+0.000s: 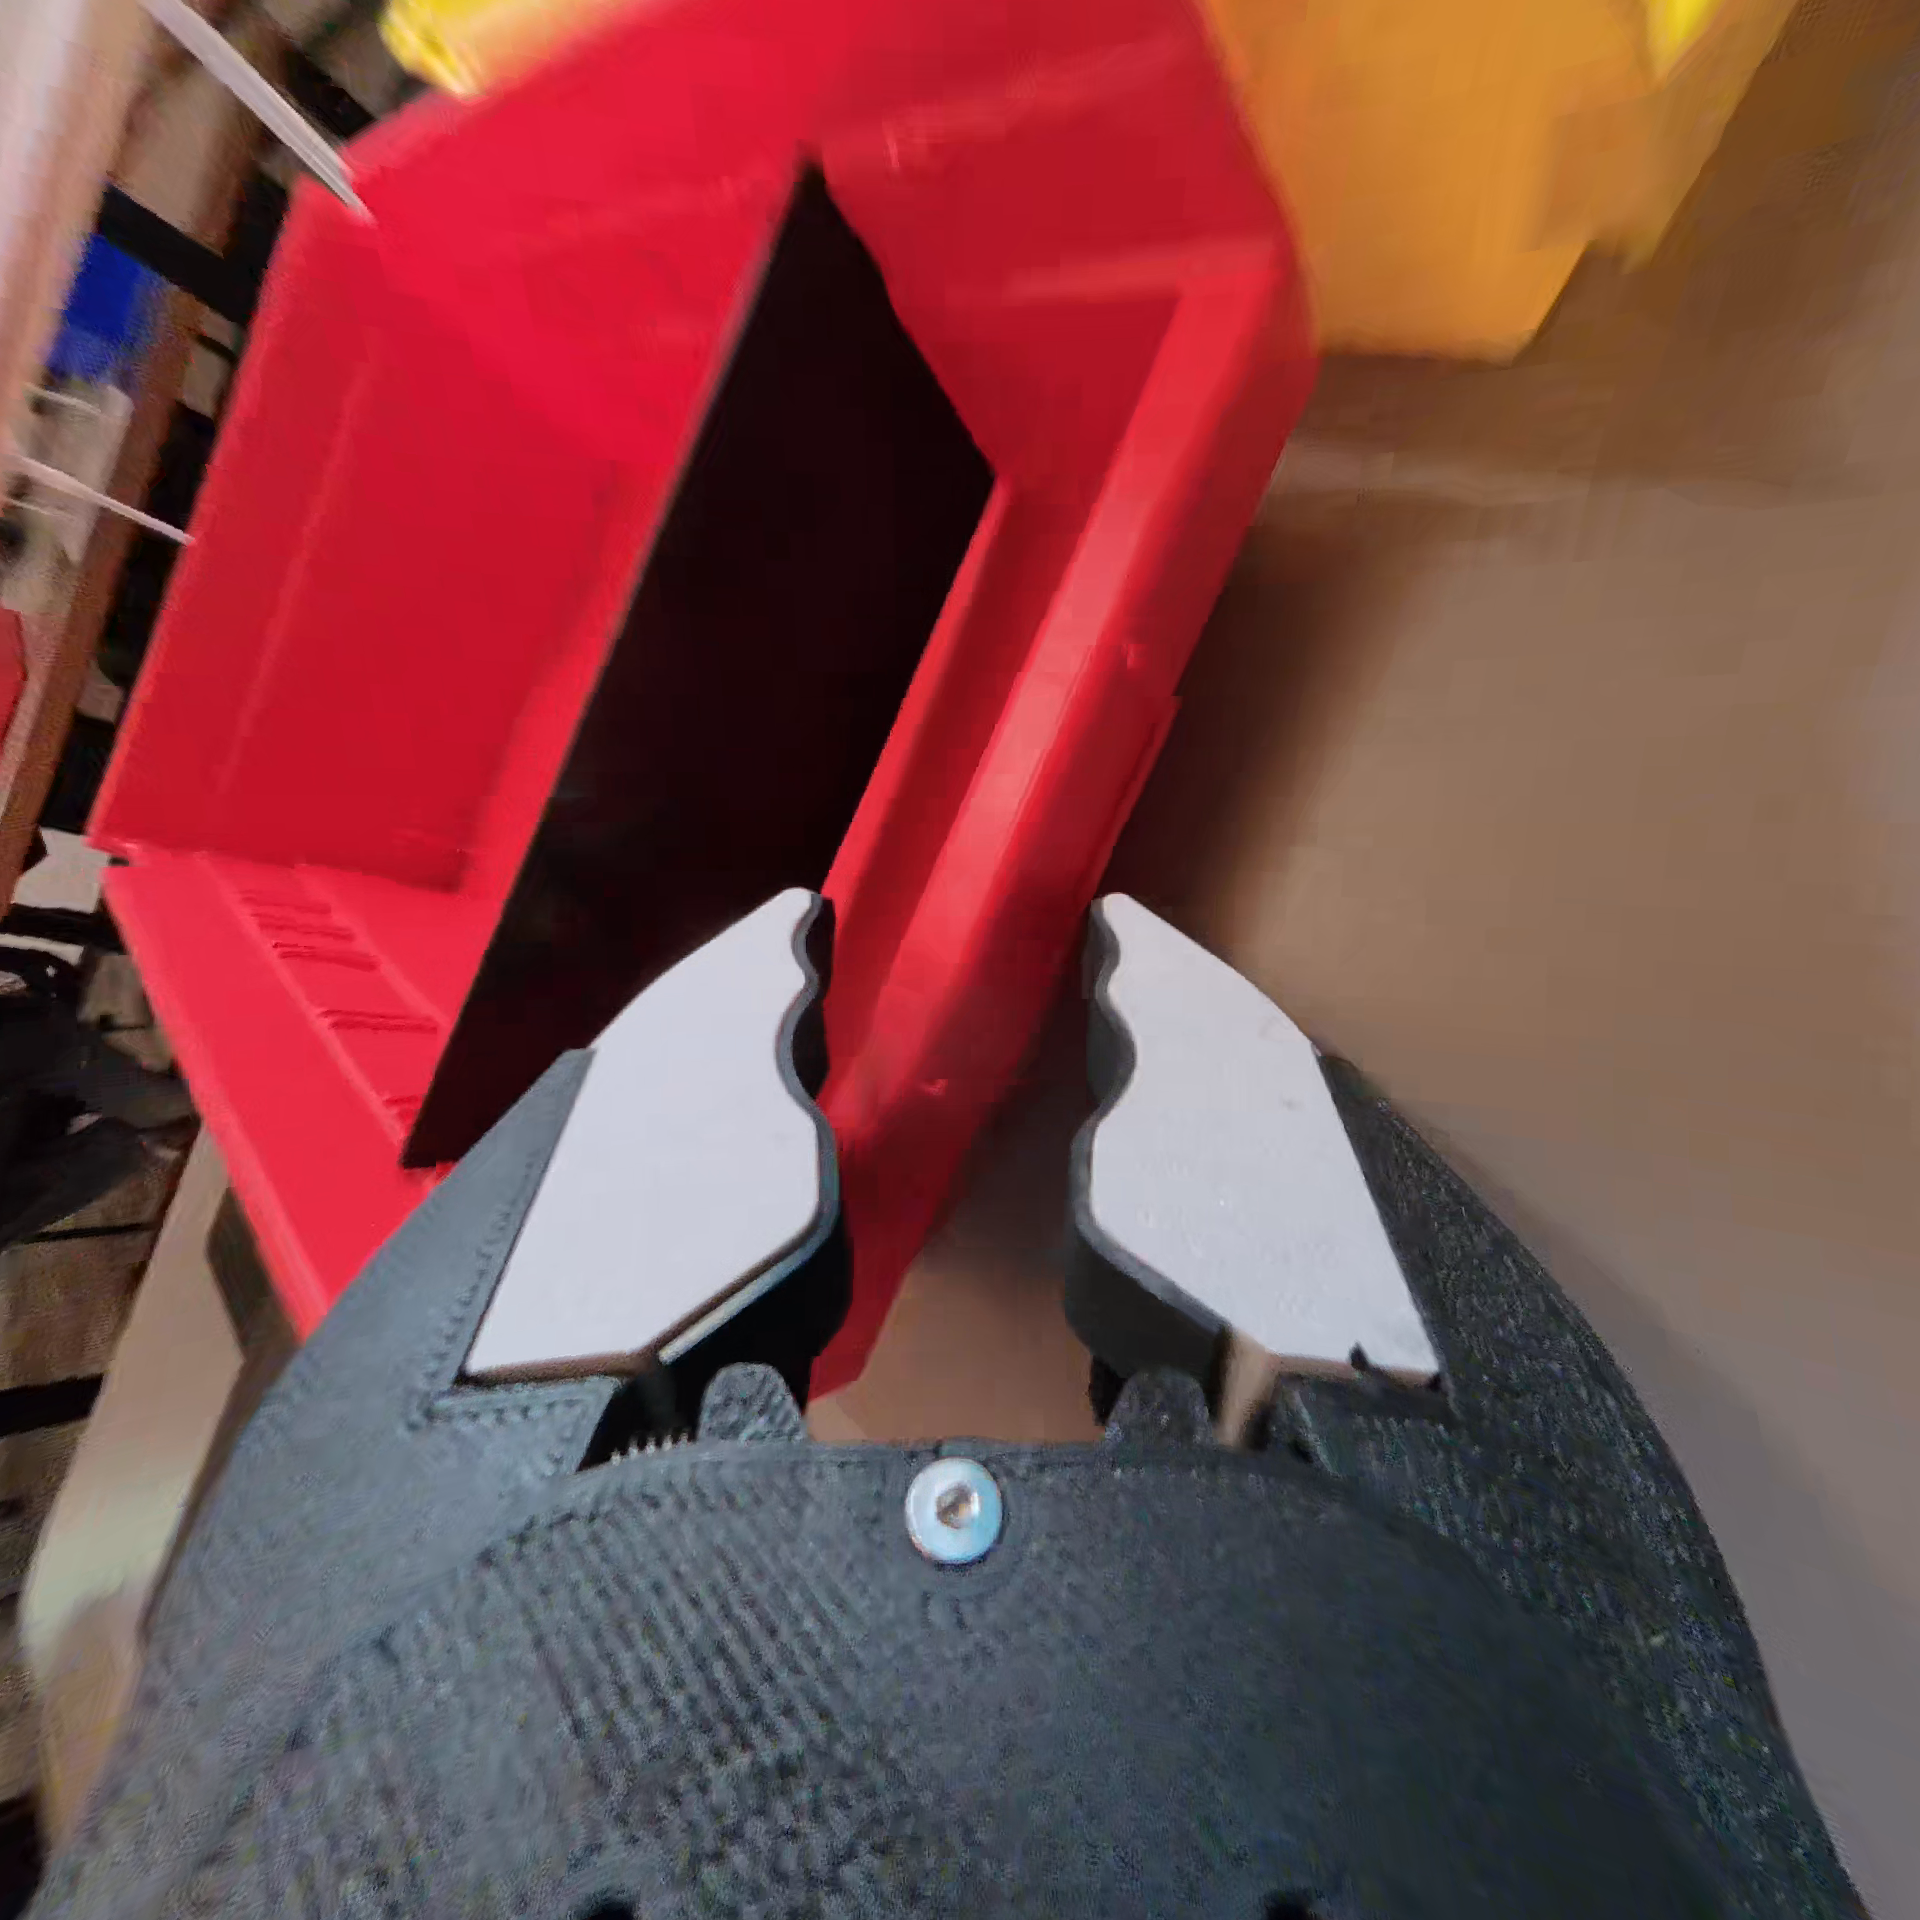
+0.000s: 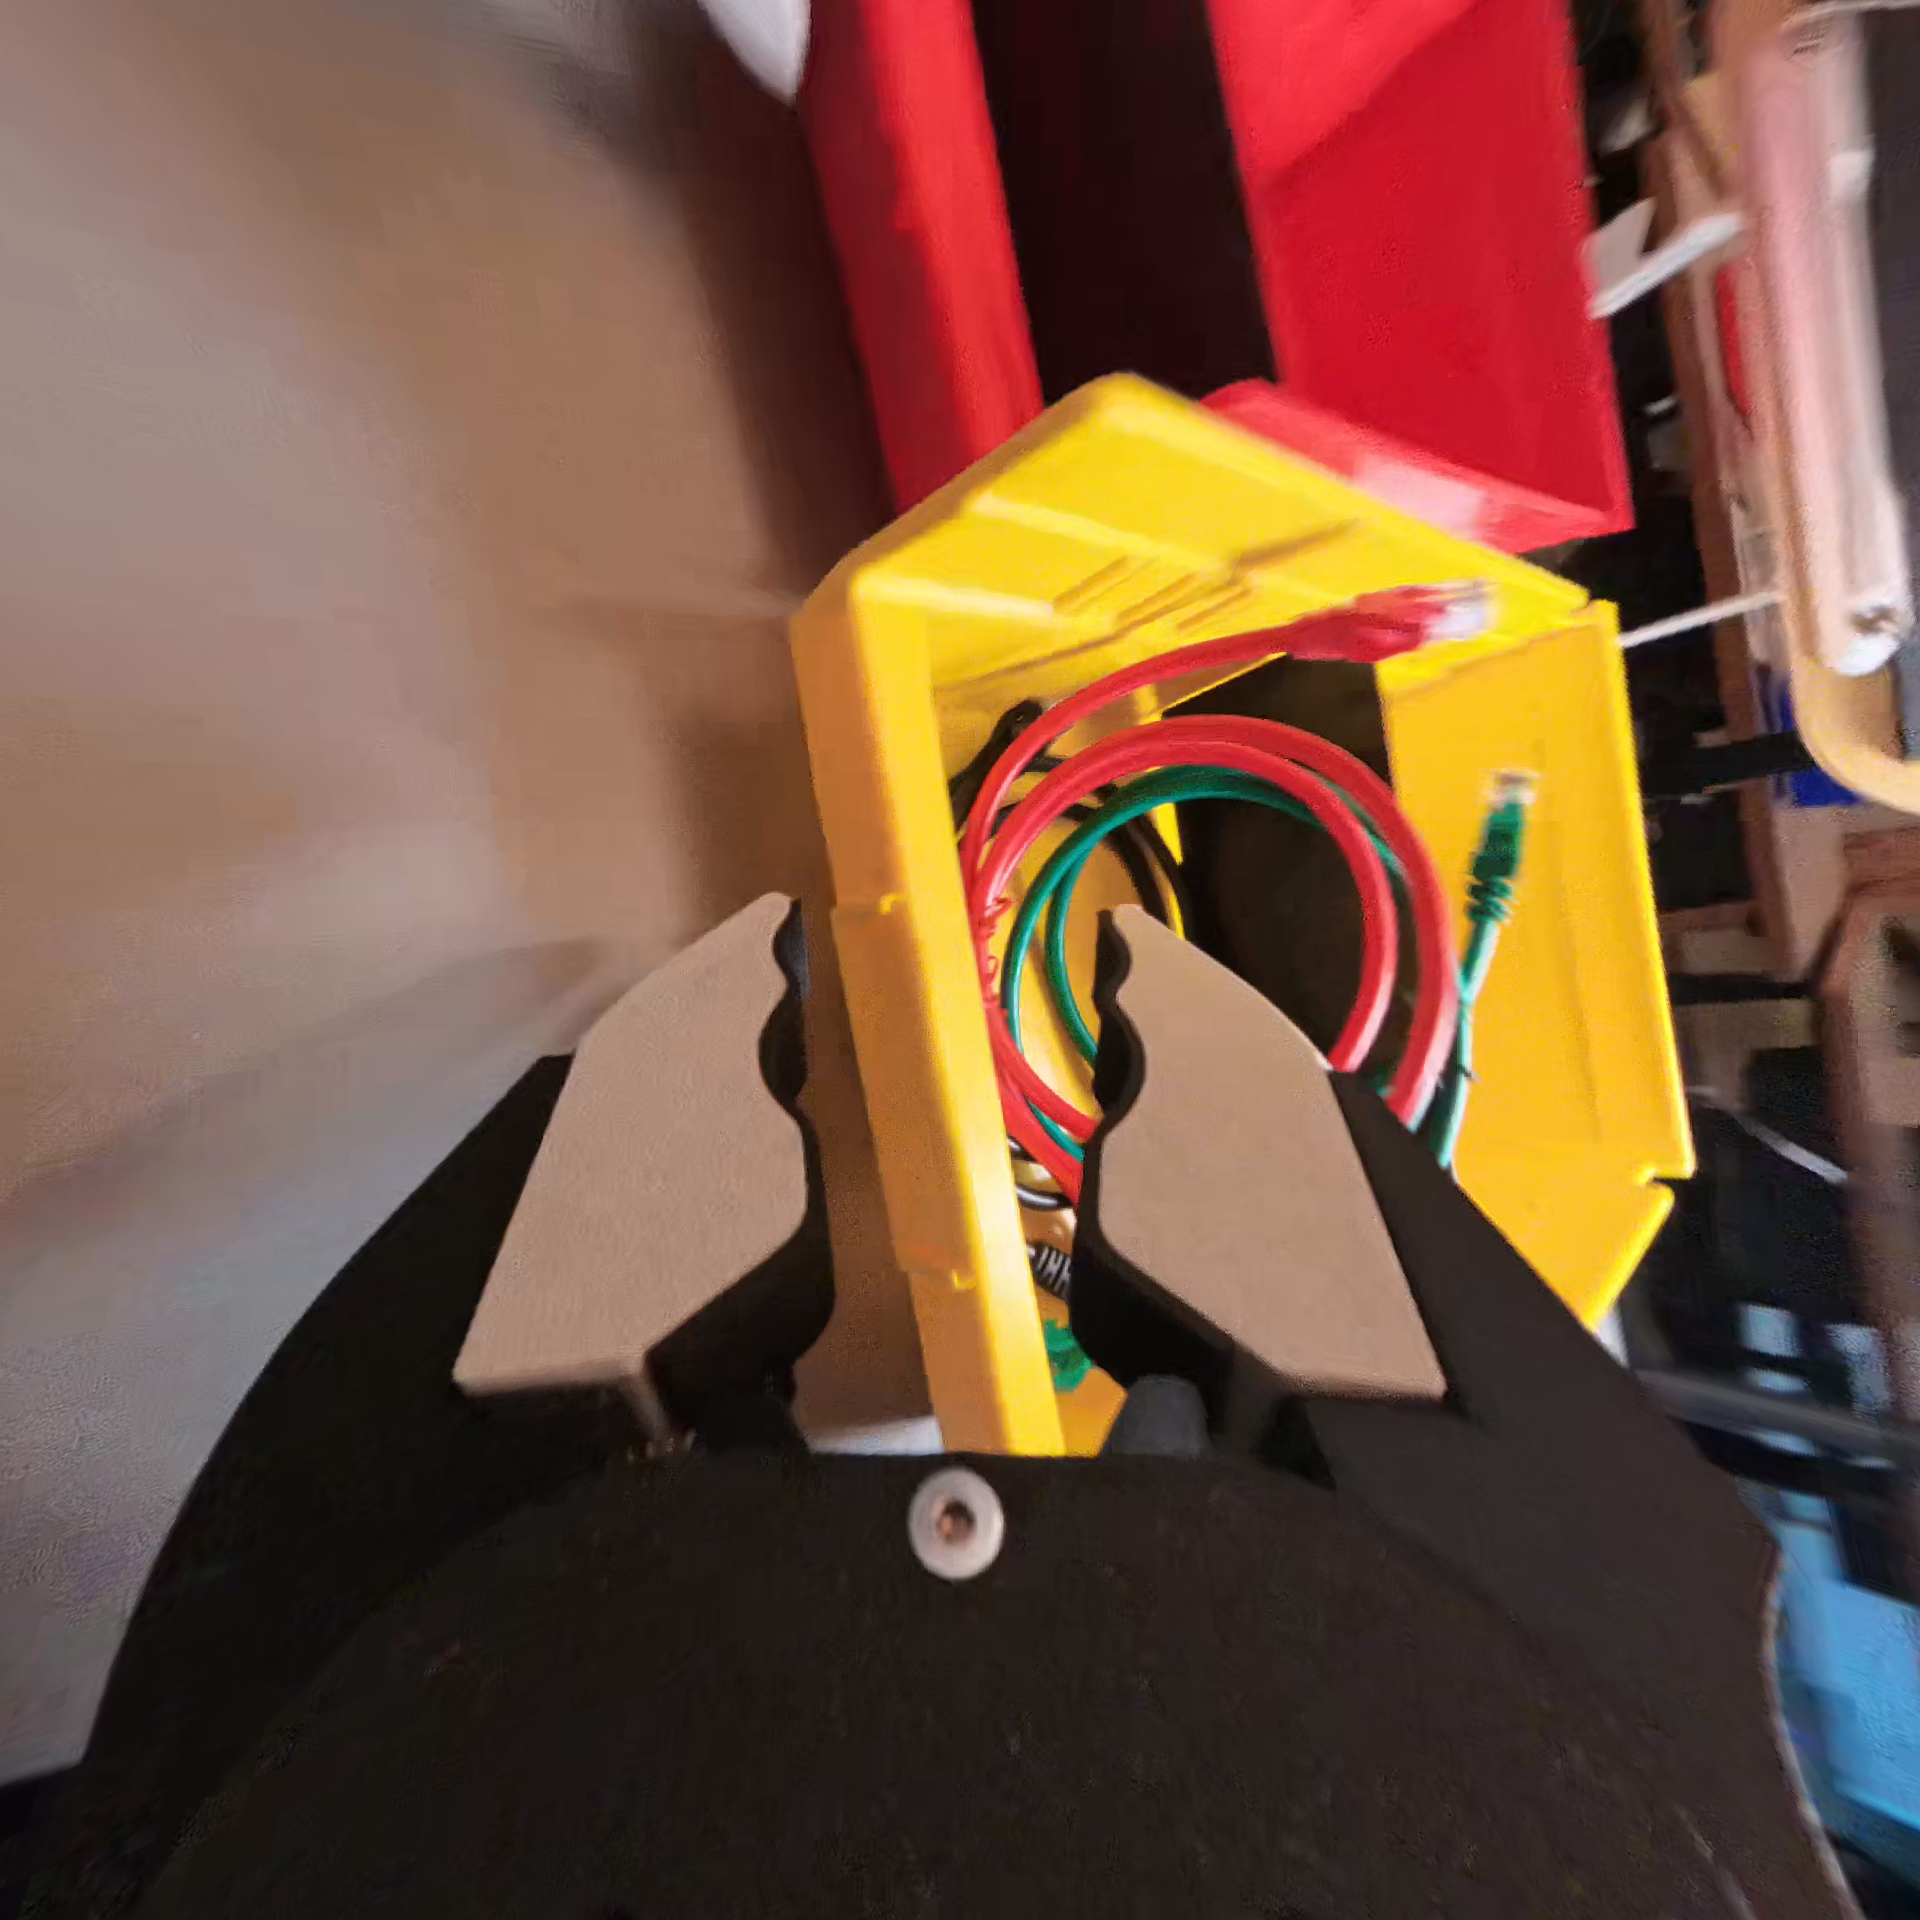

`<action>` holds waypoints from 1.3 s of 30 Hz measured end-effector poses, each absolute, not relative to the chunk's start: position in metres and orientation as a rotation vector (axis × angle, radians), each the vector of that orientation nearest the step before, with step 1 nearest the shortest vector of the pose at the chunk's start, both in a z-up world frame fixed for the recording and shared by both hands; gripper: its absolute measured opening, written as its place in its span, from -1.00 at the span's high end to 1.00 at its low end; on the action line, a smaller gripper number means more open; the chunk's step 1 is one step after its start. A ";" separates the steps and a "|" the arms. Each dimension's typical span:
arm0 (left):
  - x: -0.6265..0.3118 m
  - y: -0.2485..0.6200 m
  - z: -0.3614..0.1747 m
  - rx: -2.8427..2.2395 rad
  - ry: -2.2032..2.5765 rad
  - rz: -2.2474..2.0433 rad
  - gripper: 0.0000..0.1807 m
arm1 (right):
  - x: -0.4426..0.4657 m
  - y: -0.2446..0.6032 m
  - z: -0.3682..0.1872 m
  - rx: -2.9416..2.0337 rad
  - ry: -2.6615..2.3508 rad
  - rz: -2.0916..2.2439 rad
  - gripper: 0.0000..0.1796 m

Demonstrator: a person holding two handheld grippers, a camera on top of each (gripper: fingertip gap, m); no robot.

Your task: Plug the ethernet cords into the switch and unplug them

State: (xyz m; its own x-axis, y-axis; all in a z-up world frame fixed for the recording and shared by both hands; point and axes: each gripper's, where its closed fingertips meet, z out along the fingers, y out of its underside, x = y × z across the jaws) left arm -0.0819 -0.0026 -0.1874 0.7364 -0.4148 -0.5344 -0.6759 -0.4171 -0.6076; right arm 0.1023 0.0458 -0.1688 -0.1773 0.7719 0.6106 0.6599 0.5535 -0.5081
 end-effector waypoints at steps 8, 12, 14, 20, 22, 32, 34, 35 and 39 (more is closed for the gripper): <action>0.004 -0.019 -0.148 -1.905 0.473 -0.151 0.53 | 0.185 0.095 -0.095 -1.481 -1.176 0.416 0.34; 0.028 0.002 -0.162 -1.952 0.275 -0.309 0.53 | 0.205 0.123 -0.120 -1.644 -1.018 0.450 0.29; 0.040 0.017 -0.168 -1.960 0.187 -0.374 0.54 | 0.201 0.134 -0.136 -1.721 -0.980 0.495 0.28; 0.056 0.049 -0.180 -1.973 0.107 -0.310 0.56 | 0.190 0.147 -0.177 -1.879 -0.937 0.585 0.36; 0.055 0.054 -0.180 -1.969 0.061 -0.317 0.62 | 0.190 0.149 -0.182 -1.881 -0.930 0.581 0.48; 0.044 0.073 -0.180 -1.965 -0.064 -0.187 0.80 | 0.191 0.157 -0.184 -1.872 -0.868 0.559 0.67; 0.040 0.075 -0.180 -1.962 -0.091 -0.169 0.86 | 0.195 0.158 -0.183 -1.869 -0.863 0.547 0.74; 0.040 0.075 -0.180 -1.959 -0.091 -0.176 0.85 | 0.197 0.159 -0.182 -1.863 -0.865 0.524 0.79; 0.040 0.074 -0.175 -1.938 -0.036 -0.136 0.85 | 0.201 0.157 -0.172 -1.810 -0.869 0.466 0.88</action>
